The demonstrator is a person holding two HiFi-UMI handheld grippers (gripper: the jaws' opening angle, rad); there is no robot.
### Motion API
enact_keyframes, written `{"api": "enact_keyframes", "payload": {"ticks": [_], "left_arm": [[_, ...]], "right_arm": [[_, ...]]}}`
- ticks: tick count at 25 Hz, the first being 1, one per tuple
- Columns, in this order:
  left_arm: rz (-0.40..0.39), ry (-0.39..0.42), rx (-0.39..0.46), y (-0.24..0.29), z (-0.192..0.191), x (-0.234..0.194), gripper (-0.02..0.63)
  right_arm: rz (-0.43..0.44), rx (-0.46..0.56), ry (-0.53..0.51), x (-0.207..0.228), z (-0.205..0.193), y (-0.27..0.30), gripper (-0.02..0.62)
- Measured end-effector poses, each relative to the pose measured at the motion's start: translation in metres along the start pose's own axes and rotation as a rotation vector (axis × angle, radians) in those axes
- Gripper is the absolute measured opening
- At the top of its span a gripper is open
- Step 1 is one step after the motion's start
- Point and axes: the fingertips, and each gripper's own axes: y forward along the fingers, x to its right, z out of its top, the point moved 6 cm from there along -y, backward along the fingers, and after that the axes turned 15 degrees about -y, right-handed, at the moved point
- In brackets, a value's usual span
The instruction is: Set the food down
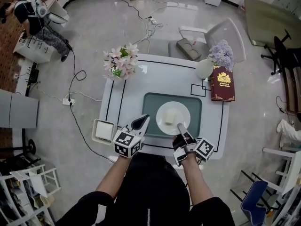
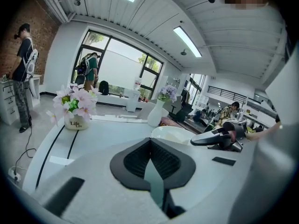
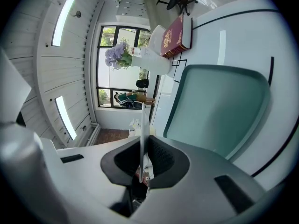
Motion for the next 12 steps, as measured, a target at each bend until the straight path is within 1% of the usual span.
{"api": "enact_keyframes", "payload": {"ticks": [8,10,12], "left_arm": [[0.012,-0.032,-0.035,-0.002,-0.014,-0.011,0.005],[0.018,-0.041,-0.038,-0.003,-0.016,-0.015,0.005],[0.025,-0.047,-0.034,-0.005,-0.018,-0.018,0.005]], "right_arm": [[-0.046,-0.036,-0.033,0.025,-0.007,0.014,0.025],[-0.043,-0.044,-0.043,0.028,-0.009,0.02,0.025],[-0.019,-0.047,-0.041,0.029,-0.011,0.026,0.025]]}}
